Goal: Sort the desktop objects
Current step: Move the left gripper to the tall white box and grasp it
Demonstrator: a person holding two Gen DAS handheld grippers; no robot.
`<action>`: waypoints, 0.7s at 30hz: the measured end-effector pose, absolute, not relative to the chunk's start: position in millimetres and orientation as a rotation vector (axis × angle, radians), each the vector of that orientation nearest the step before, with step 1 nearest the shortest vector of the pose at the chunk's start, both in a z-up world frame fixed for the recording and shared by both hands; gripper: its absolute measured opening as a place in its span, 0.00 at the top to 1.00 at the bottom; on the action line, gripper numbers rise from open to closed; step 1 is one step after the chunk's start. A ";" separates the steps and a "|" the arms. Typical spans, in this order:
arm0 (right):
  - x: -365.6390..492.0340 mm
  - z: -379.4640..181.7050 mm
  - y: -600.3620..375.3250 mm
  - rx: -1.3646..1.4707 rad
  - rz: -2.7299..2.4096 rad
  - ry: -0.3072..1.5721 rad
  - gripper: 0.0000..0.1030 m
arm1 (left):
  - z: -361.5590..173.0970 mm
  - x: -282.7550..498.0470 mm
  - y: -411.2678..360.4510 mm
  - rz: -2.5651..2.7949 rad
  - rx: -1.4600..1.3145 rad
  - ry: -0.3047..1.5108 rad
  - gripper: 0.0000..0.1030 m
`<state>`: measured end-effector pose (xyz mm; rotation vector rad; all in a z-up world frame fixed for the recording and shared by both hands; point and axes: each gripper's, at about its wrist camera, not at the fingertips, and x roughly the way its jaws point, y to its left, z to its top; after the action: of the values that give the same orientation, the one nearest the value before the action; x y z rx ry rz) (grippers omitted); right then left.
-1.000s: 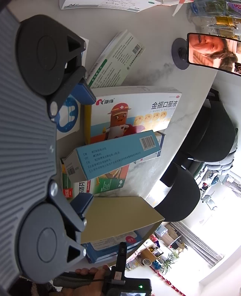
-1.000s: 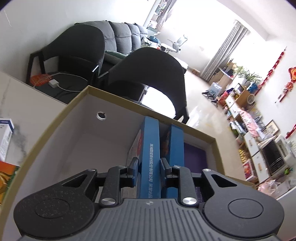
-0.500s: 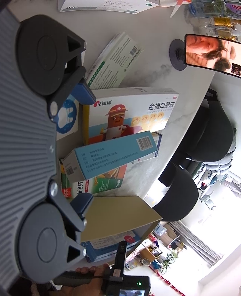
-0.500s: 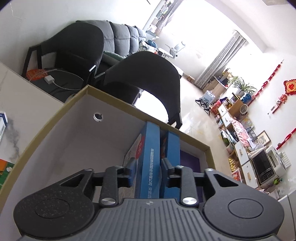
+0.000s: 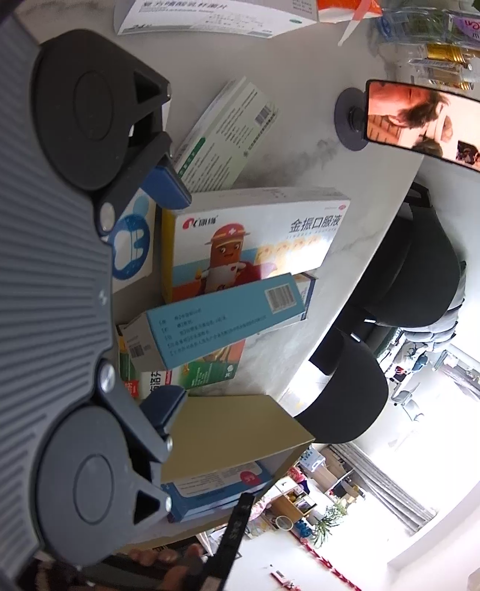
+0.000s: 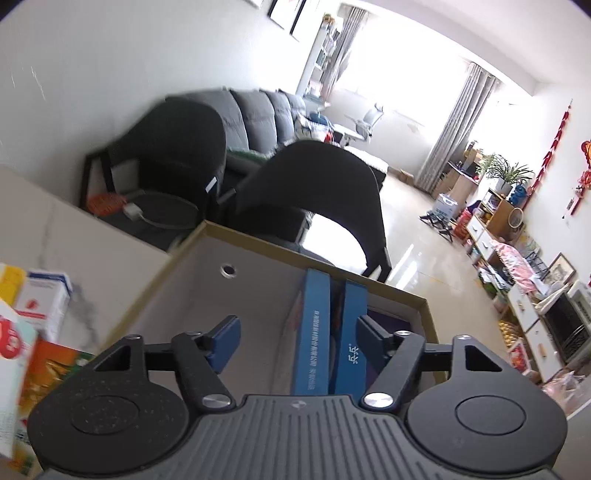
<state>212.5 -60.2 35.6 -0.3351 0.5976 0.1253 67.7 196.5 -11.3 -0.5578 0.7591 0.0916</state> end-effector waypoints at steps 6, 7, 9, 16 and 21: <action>184.1 48.2 -67.7 -0.266 0.183 0.567 0.19 | -3.2 60.3 209.5 0.095 -0.527 0.737 0.00; 179.3 49.9 -69.3 -0.254 0.191 0.561 0.18 | -2.4 60.0 212.5 0.101 -0.524 0.738 0.00; 169.6 53.0 -73.1 -0.227 0.206 0.550 0.16 | -1.3 60.9 218.8 0.107 -0.531 0.744 0.00; 135.7 63.9 -86.4 -0.135 0.258 0.508 0.12 | -0.6 76.6 246.0 0.066 -0.595 0.762 0.00; 113.3 67.3 -93.4 -0.095 0.288 0.492 0.11 | -11.7 89.7 258.7 0.061 -0.648 0.792 0.03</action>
<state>113.3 -93.4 67.3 -0.0951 0.4923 0.2880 89.7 258.7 -11.7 -0.6476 0.7916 0.0610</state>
